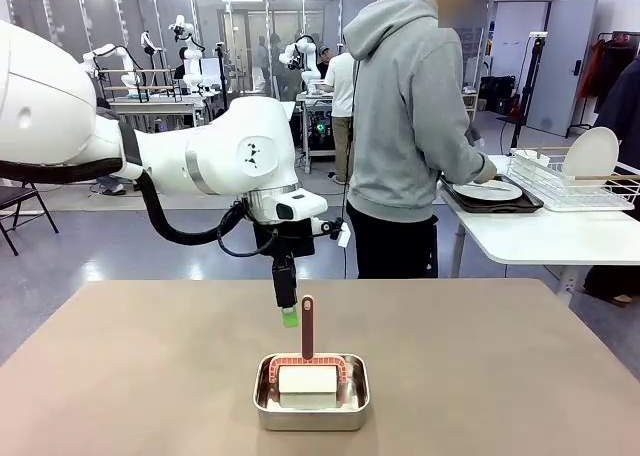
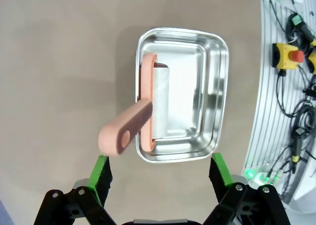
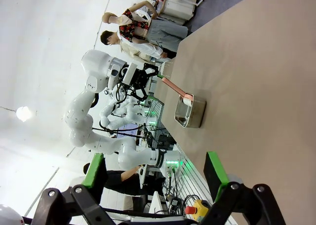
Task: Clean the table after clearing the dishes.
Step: When the right (or left) Handle tray is removed, use the right hand (or left hand) to clean the right (or left) side of the table with the Lint Roller.
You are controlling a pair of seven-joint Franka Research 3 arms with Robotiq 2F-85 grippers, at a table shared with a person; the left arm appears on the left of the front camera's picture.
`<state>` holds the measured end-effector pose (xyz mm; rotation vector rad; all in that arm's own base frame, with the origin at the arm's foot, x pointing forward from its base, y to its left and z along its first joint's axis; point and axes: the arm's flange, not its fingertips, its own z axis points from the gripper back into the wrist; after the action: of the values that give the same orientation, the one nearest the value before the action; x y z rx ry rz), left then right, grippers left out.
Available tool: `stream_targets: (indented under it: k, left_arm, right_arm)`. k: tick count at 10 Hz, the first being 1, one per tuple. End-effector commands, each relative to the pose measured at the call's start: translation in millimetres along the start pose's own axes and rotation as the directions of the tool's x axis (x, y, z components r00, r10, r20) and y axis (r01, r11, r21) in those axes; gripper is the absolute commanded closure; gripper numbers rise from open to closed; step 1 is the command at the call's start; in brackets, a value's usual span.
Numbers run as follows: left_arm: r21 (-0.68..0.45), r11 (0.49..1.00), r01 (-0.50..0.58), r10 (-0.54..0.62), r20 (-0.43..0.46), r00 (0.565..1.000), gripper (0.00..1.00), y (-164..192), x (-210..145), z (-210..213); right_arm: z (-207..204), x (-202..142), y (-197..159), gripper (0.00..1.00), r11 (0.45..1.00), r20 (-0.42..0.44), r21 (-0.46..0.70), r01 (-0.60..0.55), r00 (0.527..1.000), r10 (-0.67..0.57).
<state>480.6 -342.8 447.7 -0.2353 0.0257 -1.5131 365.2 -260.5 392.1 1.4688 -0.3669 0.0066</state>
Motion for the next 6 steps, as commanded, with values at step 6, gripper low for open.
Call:
stream_targets:
  k: [6]
  left_arm:
    - [-0.065,0.994,0.089,-0.091,-0.030,0.995,0.00,31.1,28.5,-40.8]
  right_arm:
    - [0.3,-1.6,3.1,0.00,1.000,-0.002,0.006,-0.016,1.000,0.016]
